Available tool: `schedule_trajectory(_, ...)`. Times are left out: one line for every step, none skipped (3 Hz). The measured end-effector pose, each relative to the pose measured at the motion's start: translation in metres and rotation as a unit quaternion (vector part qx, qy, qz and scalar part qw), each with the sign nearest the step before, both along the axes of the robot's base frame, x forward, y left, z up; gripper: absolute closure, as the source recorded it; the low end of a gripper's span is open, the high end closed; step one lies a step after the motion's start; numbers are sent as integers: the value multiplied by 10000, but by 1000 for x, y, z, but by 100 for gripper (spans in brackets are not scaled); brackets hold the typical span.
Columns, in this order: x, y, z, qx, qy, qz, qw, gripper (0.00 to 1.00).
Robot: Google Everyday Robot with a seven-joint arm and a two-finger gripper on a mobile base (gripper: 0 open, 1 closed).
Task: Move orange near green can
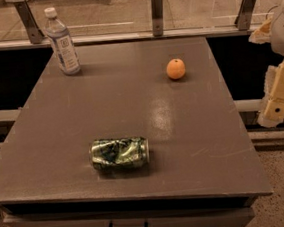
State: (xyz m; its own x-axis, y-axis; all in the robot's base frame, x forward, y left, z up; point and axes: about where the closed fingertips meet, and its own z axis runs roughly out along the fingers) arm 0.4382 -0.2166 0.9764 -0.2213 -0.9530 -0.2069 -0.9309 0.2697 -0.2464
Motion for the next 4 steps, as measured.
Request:
schedule_trajectory(0, 0, 0, 0, -1, 0, 10000, 0)
schedule_trajectory(29, -5, -7, 80, -119, 127, 9998, 0)
schedule_trajectory(81, -10, -22, 359, -287, 221, 9987, 0)
schedule_trajectory(134, 3, -46, 786, -405, 269, 9957, 0)
